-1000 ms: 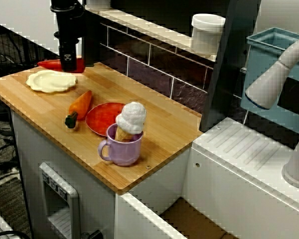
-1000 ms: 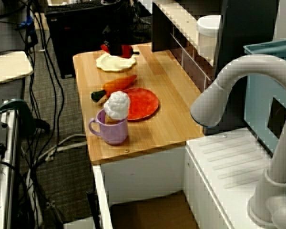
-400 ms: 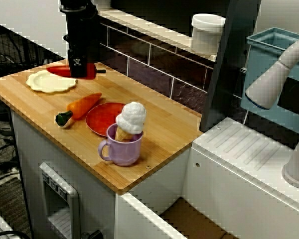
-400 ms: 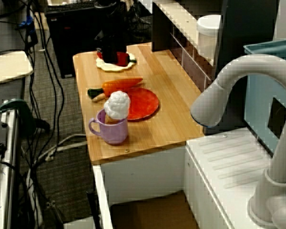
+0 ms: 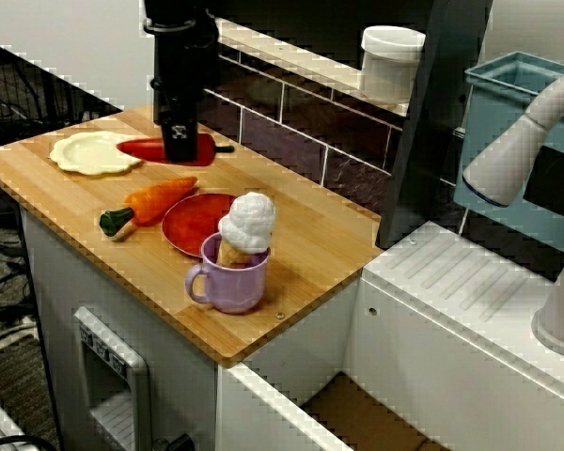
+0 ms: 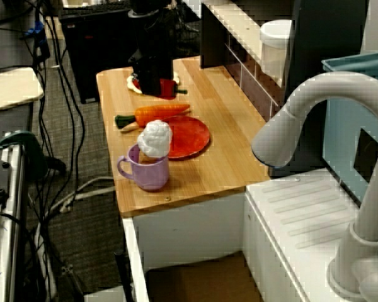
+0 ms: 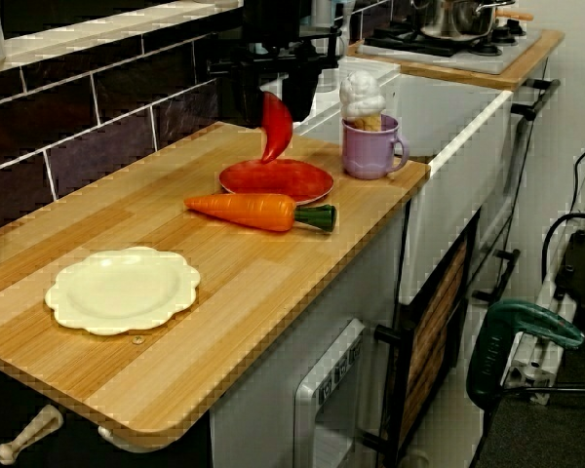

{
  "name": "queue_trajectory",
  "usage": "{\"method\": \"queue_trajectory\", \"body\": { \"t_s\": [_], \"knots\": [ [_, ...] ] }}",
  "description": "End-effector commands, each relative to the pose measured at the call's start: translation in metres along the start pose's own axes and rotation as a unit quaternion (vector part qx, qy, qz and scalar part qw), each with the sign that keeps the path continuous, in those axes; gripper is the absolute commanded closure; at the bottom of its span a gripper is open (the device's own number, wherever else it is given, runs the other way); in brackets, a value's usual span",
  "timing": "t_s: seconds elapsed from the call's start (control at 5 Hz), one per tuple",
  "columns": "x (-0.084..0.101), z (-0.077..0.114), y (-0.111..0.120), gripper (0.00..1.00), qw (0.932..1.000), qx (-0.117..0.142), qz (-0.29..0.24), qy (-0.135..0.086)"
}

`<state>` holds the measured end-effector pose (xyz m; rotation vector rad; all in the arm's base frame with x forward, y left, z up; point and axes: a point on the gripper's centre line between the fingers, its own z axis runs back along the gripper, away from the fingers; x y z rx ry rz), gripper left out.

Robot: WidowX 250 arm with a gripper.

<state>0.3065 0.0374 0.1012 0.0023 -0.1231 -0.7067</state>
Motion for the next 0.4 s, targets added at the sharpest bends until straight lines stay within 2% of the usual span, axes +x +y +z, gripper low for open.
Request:
{"method": "queue_trajectory", "body": {
  "t_s": [0.0, 0.2],
  "knots": [
    [0.022, 0.011, -0.010, 1.00, 0.9994, 0.031, 0.005, -0.016],
    [0.032, 0.000, -0.016, 1.00, 0.9991, 0.040, 0.007, -0.013]
  ]
}}
